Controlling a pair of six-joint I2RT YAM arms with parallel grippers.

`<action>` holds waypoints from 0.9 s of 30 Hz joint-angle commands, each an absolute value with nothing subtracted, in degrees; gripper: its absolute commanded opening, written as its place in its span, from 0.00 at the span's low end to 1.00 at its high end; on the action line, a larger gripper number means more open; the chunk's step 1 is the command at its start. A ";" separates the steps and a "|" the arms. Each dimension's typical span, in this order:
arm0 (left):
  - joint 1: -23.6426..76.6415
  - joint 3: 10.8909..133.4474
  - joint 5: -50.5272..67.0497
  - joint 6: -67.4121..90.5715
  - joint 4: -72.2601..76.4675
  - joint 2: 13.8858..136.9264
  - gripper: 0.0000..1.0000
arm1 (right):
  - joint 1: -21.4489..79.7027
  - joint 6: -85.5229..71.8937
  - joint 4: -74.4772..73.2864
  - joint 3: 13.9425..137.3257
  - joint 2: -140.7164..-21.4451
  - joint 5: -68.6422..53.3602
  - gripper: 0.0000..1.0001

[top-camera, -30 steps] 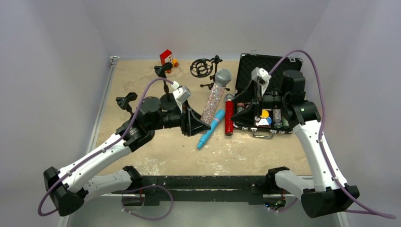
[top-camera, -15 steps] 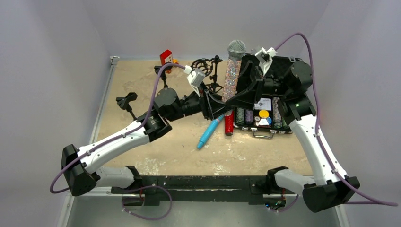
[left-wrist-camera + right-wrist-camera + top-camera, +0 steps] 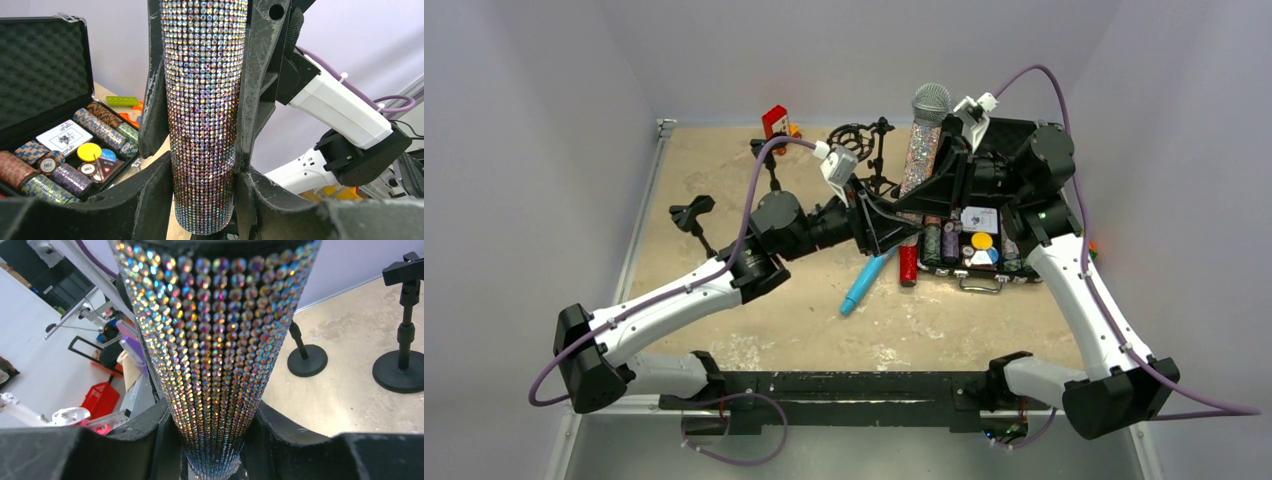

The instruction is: Attach the microphones to the stand

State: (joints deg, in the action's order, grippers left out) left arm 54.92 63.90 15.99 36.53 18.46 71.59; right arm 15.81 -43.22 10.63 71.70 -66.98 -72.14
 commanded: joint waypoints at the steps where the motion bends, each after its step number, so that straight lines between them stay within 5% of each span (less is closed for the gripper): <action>1: 55.22 60.99 15.08 37.39 21.66 66.15 0.62 | 15.82 -41.21 12.82 72.07 -66.37 -73.41 0.00; 5: 52.87 55.45 18.71 36.19 18.07 57.76 0.93 | 15.81 -23.55 -1.49 74.06 -65.56 -75.51 0.00; 7: 50.59 55.55 19.90 36.29 12.91 52.75 0.99 | 15.89 -12.14 -11.60 75.34 -65.21 -74.76 0.00; 13: 46.80 70.64 28.77 34.96 -3.51 58.10 0.99 | 16.38 5.37 -24.02 74.58 -64.20 -75.09 0.00; 27: 49.03 90.13 31.64 31.01 -10.34 78.53 0.90 | 16.90 7.25 -25.92 74.27 -64.10 -76.92 0.00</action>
State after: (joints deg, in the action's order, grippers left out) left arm 47.83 85.38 31.14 33.82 -7.79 77.43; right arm 16.51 6.04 -26.52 72.73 -65.08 -74.61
